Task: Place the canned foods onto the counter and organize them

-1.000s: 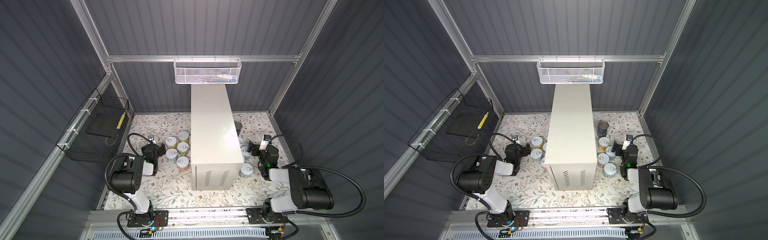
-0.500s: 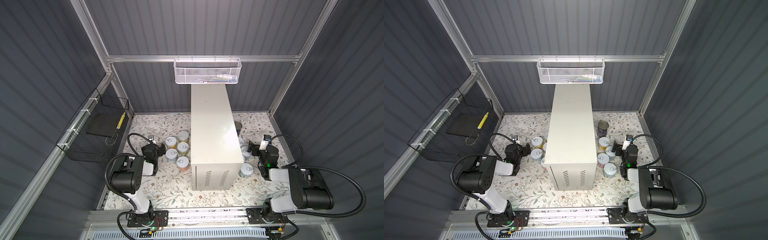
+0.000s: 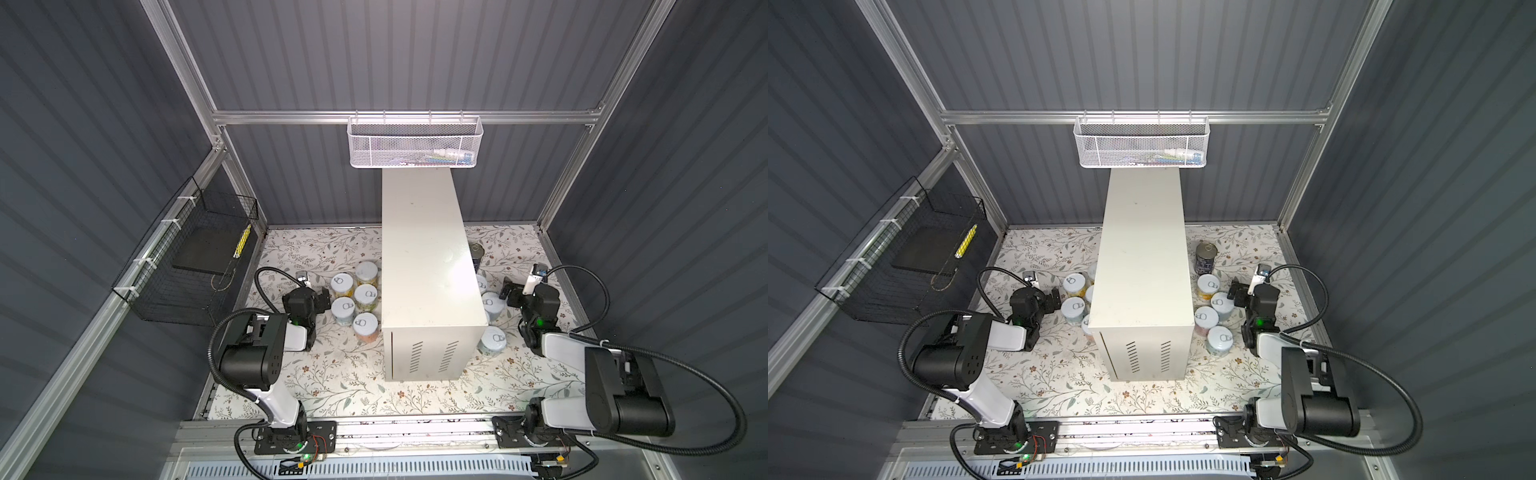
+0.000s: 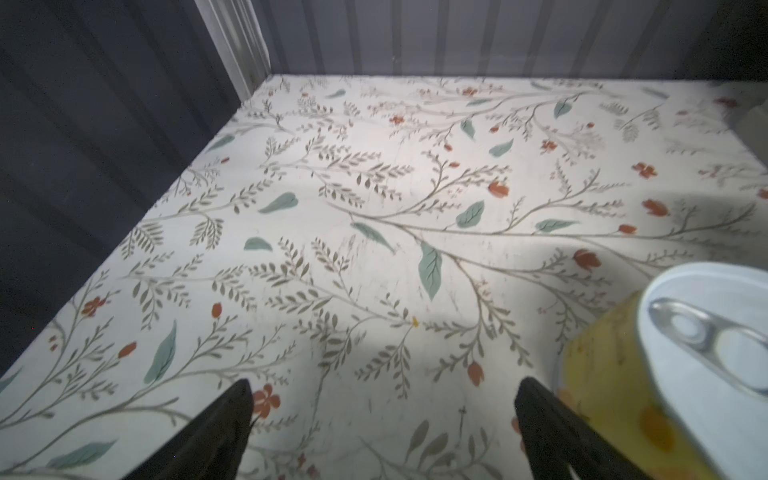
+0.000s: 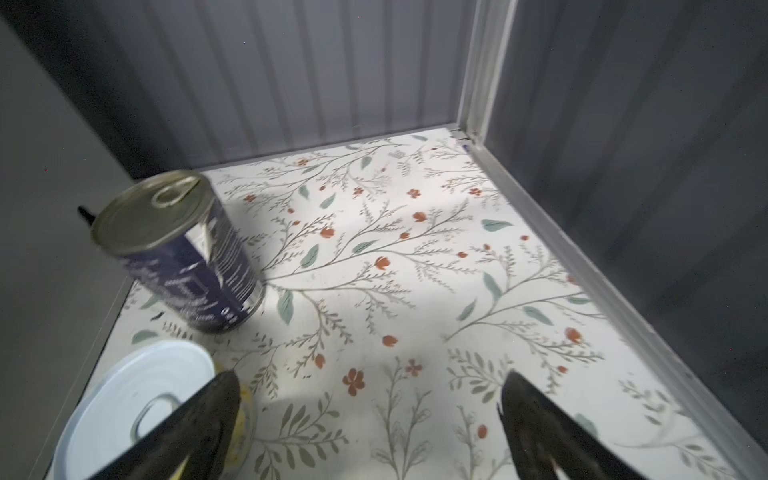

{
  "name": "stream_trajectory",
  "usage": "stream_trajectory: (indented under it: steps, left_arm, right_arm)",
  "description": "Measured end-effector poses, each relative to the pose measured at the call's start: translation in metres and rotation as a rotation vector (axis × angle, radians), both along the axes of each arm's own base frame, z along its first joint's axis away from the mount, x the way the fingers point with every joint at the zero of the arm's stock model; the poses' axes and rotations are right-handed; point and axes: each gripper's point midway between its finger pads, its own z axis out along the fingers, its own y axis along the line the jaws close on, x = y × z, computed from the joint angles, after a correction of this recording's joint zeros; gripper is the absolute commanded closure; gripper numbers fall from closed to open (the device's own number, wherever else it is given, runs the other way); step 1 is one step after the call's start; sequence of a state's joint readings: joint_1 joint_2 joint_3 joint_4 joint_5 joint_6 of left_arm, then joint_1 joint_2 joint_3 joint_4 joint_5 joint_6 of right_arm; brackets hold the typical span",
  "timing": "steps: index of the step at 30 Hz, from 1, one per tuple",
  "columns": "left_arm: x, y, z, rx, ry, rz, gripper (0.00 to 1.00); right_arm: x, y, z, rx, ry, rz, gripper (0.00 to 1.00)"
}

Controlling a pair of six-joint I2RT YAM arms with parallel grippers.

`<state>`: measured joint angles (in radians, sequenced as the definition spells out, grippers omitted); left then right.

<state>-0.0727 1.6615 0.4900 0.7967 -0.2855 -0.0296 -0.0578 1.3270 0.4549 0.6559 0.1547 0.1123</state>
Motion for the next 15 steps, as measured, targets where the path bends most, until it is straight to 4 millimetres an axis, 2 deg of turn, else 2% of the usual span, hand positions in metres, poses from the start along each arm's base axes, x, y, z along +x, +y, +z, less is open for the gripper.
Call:
stream_trajectory:
  steps: [4,6,8,11,15]
  left_arm:
    - [0.004,0.012,0.031,0.008,-0.022,0.090,0.01]
    - [0.006,0.019,0.049,-0.022,-0.014,0.160,0.00]
    - [0.012,0.019,0.068,-0.042,-0.003,0.193,0.00]
    - [0.009,0.000,0.090,-0.066,0.027,0.185,0.00]
    - [-0.018,-0.041,0.098,-0.156,0.113,0.095,0.01]
  right_arm:
    - [-0.004,-0.015,0.056,0.049,-0.067,-0.106,0.01]
    - [-0.009,-0.016,0.073,0.082,-0.067,-0.130,0.01]
    - [-0.014,-0.014,0.082,0.109,-0.049,-0.137,0.01]
    - [-0.026,-0.008,0.086,0.152,-0.007,-0.140,0.01]
    - [-0.032,0.002,0.082,0.204,0.093,-0.137,0.01]
